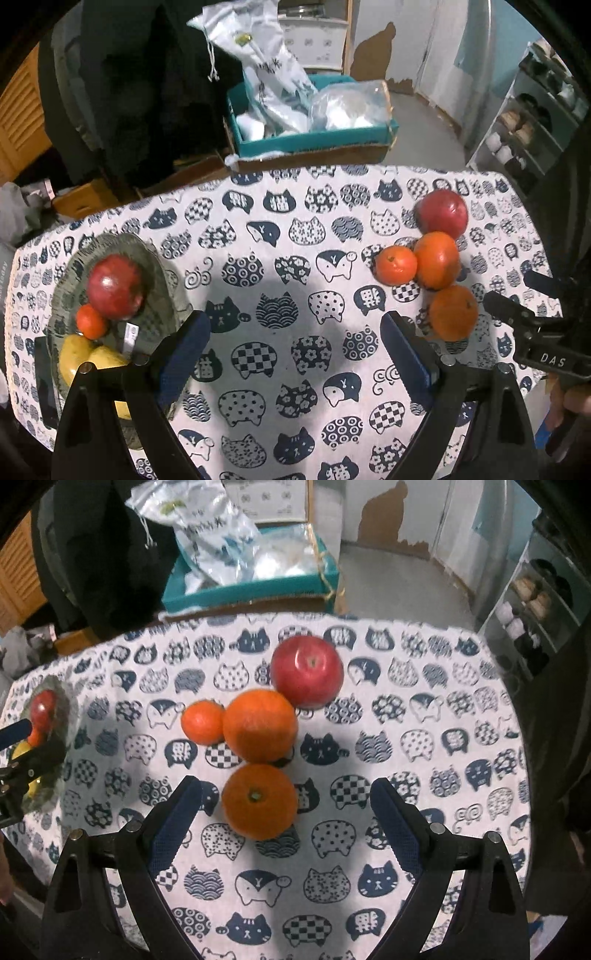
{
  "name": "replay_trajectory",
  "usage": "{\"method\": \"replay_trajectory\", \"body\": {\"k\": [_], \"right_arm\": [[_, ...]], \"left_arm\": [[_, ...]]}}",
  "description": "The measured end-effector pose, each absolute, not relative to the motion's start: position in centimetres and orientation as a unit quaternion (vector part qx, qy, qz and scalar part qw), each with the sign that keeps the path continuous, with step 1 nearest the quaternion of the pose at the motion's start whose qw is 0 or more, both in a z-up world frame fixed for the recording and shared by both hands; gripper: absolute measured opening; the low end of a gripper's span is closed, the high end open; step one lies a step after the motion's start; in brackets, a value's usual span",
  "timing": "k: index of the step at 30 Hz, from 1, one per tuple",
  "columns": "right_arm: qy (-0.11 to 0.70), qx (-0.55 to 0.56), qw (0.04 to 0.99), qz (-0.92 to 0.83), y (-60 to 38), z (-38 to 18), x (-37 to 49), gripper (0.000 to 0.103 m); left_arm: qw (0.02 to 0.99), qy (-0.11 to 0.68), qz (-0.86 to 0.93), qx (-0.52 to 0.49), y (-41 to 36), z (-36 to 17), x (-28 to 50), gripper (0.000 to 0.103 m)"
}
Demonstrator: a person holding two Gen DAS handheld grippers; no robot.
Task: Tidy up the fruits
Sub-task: 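Grasp the large orange with the right tool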
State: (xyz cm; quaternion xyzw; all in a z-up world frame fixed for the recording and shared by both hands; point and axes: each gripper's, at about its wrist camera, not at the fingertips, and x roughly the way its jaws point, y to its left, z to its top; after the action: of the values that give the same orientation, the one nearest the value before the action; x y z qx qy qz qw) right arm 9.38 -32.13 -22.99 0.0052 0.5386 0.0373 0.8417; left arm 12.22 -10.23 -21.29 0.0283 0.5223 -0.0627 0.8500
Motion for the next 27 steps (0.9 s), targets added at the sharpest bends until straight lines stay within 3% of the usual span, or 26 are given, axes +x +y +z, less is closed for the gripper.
{"method": "replay_trajectory", "body": {"k": [15,21,23,27], "right_arm": [[0.592,0.008,0.805,0.046,-30.9,-29.8,10.8,0.091],[0.599,0.024,0.797,0.068,-30.7,-30.8,10.9,0.076],[0.598,0.031,0.797,0.078,-30.6,-30.9,10.9,0.064],[0.593,0.017,0.802,0.068,-30.7,-30.5,10.7,0.063]], "left_arm": [[0.830,0.552,-0.056,0.054,-11.2,-25.8,12.9,0.094],[0.829,0.554,-0.062,0.051,-11.5,-26.2,13.3,0.094],[0.828,0.554,-0.064,0.051,-11.8,-26.3,13.5,0.094],[0.828,0.554,-0.075,0.046,-12.4,-26.4,14.2,0.094]]}}
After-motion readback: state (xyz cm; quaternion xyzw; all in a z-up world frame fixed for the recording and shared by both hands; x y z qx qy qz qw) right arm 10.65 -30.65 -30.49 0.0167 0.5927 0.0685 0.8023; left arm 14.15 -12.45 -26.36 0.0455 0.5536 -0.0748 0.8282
